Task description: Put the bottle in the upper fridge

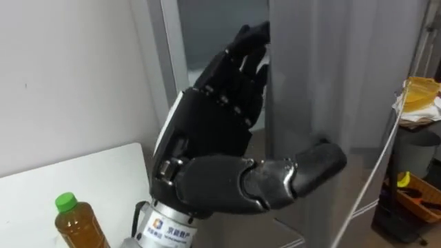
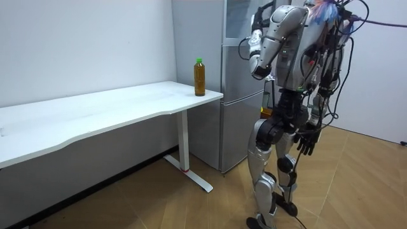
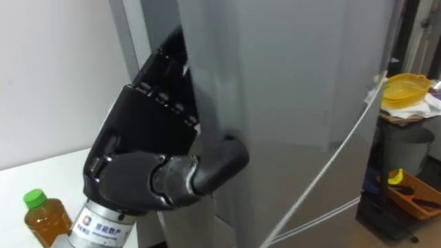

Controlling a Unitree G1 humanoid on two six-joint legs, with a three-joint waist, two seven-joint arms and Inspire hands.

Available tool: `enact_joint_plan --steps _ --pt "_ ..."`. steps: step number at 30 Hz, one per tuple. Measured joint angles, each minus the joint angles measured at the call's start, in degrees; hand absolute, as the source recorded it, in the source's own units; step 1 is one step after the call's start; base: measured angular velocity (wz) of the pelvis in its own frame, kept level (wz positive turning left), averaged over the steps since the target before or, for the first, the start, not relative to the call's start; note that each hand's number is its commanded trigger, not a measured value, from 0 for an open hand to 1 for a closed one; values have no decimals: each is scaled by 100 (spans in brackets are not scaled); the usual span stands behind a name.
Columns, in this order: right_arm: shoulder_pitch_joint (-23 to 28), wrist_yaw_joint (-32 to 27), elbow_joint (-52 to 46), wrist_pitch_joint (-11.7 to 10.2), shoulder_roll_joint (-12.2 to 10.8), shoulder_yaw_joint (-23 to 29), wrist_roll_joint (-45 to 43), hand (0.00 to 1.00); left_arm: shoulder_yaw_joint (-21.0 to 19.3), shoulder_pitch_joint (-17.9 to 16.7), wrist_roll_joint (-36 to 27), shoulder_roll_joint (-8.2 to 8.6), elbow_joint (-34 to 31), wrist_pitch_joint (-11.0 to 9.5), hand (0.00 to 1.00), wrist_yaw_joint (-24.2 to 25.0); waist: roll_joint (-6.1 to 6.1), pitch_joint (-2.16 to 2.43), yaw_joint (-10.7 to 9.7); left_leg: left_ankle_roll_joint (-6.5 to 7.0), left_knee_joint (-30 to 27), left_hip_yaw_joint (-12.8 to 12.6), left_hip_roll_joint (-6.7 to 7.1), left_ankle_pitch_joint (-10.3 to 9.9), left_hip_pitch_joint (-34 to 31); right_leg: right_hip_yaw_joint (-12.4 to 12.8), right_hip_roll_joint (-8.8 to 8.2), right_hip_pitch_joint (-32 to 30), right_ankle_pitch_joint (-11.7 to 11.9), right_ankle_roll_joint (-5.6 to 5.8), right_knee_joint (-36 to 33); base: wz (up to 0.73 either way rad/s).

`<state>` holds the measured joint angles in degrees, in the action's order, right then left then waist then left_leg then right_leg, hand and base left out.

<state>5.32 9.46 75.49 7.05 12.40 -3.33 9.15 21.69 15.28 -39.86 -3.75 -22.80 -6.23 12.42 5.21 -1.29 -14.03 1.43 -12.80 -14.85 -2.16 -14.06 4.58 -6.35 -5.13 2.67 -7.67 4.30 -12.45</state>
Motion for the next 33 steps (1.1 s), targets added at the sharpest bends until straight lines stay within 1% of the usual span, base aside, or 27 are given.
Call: enact_joint_plan --steps 1,2,3,5,6,7,9,12,16,18,20,22,25,29,31,33 --pt "-31 0 0 3 19 -2 -21 0 66 86 8 -57 7 74 0 150 17 -2 0 -2 12 -47 0 1 -8 0 4 -44 0 0 -4 -25" --pt "-47 -2 1 3 63 -13 -46 0 121 190 16 -125 11 193 0 287 68 1 -15 -7 15 -77 -4 -1 -16 -4 8 -75 -1 0 -4 -20" --pt "-46 -2 1 2 85 -10 -45 0 199 250 5 -162 26 269 0 341 90 -1 -49 -8 16 -79 -5 -1 -16 -9 8 -77 -2 2 -3 -12" --pt "-68 -13 -18 0 87 -40 -21 0 399 417 60 -226 57 492 0 622 105 2 -160 -33 26 -93 -11 7 -15 6 23 -94 -29 -13 0 -7" --pt "-82 -19 -34 -1 87 -49 -9 0 479 474 72 -227 93 536 0 689 103 2 -177 -39 32 -108 -11 11 -15 12 23 -105 -38 -21 1 -12" --pt "-106 -64 -51 -7 87 -51 2 0 617 571 122 -228 153 669 0 808 102 3 -213 -55 49 -156 -10 22 -13 33 27 -122 -51 -35 11 -11" --pt "-112 -95 -50 -6 86 -51 7 0 737 631 212 -234 190 839 0 970 102 3 -268 -72 80 -198 -18 35 5 83 46 -163 -59 -45 10 -14" --pt "-122 -132 -50 -19 99 -37 82 0 766 639 378 -284 201 992 0 1155 91 7 -409 -81 108 -229 -20 41 8 128 55 -229 -89 -49 -14 -8" --pt "-133 -129 -49 -19 99 -33 187 0 770 639 474 -343 201 1091 0 1379 42 9 -483 -83 117 -234 -15 41 9 158 61 -261 -108 -46 -16 -3" --pt "-144 -128 -49 -25 98 -33 192 0 770 640 574 -350 201 1094 0 1433 7 15 -486 -83 118 -234 -14 41 9 160 61 -259 -112 -45 -15 0" --pt "-162 -132 -43 -88 97 -32 232 0 779 640 580 -382 202 1108 0 1456 -54 5 -490 -83 110 -239 -15 41 0 159 61 -260 -112 -45 -8 0" --pt "-168 -173 -42 -112 95 -33 231 0 778 640 587 -412 203 1108 0 1453 -74 12 -490 -84 104 -224 -16 41 -12 155 61 -257 -112 -45 1 0" --pt "-171 -268 -42 -128 87 -33 231 0 778 640 590 -467 207 1108 0 1444 -70 15 -484 -84 104 -225 -16 41 -14 154 60 -254 -112 -45 18 0" --pt "-170 -328 -36 -128 87 -39 230 0 778 640 606 -477 211 1114 0 1418 -44 32 -459 -85 103 -224 -15 41 -5 150 60 -245 -113 -46 40 0" --pt "-165 -370 7 -130 87 -37 232 0 774 641 848 -467 207 1119 0 1420 -22 47 -451 -85 103 -219 -14 41 17 148 61 -233 -113 -46 62 0" --pt "-151 -432 11 -131 81 -37 239 0 773 641 984 -467 207 1121 0 1420 -14 52 -444 -85 103 -216 -13 42 30 147 61 -215 -113 -45 62 0"
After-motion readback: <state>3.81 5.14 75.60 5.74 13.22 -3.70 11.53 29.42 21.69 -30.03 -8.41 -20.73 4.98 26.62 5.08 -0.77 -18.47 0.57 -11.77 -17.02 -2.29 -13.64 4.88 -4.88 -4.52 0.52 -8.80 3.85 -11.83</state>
